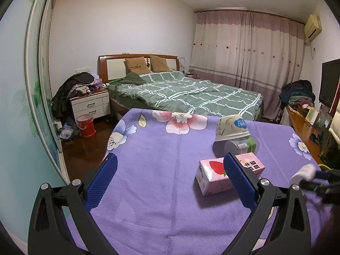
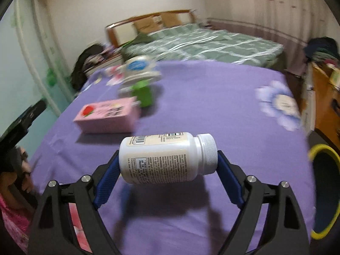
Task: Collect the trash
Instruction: 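Carry the pill bottle over the bin and open the right gripper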
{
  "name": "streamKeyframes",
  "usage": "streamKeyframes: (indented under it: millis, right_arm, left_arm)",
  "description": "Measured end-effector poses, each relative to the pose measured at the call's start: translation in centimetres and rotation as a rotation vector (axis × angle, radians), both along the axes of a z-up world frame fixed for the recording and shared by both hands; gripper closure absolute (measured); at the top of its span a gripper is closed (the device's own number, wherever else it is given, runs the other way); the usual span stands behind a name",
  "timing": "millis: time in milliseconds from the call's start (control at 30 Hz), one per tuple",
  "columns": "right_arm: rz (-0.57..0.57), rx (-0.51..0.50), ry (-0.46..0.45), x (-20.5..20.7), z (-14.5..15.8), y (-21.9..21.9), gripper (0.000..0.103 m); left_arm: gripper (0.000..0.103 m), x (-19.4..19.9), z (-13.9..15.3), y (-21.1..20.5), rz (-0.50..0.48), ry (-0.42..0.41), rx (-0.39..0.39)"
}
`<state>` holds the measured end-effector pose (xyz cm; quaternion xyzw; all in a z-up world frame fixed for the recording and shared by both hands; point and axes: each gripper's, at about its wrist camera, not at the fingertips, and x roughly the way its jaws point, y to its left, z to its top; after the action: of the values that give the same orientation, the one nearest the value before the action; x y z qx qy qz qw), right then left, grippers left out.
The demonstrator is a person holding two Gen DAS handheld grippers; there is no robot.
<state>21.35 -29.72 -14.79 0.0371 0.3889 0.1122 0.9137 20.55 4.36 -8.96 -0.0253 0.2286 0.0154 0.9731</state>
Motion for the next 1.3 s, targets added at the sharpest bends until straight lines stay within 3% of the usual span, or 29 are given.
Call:
streamKeyframes:
  millis: [133,233,433,733,1033,1300]
  right_arm:
    - [-0.217,0.003,-0.023,-1.2,0.7,-6.9,0.021]
    - [-0.395,-0.054,-0.037,-2.1,0.8,-12.0,0.021]
    - [-0.638,-0.104,-0.019,-3.7,-0.2,-19.9,0.021]
    - [-0.765,-0.104,-0.009,-4.2,-1.0,-23.6,0.021]
    - [-0.789,-0.111,-0.048,-4.6,-0.5,-23.5,0.018]
    - [-0.771,-0.091,-0.069,-4.5,-0.1,-22.9,0.017]
  left_arm:
    - [0.005,0.1,-0.2,-0.6,-0.025,0.007,0.015]
    - [0.005,0.5,-0.5,-1.0,-0.075,0.034,-0.012]
    - [0.005,0.8,-1.1,-2.1,-0.11,0.063,-0.006]
    - [0.005,1.7,-2.1,-2.8,-0.174,0.126,-0.05]
    - [0.005,2.8,-3.3,-5.4,-0.301,0.222,-0.056]
    - [0.005,4.9,-4.5,-6.8,-0.323,0.314,-0.048]
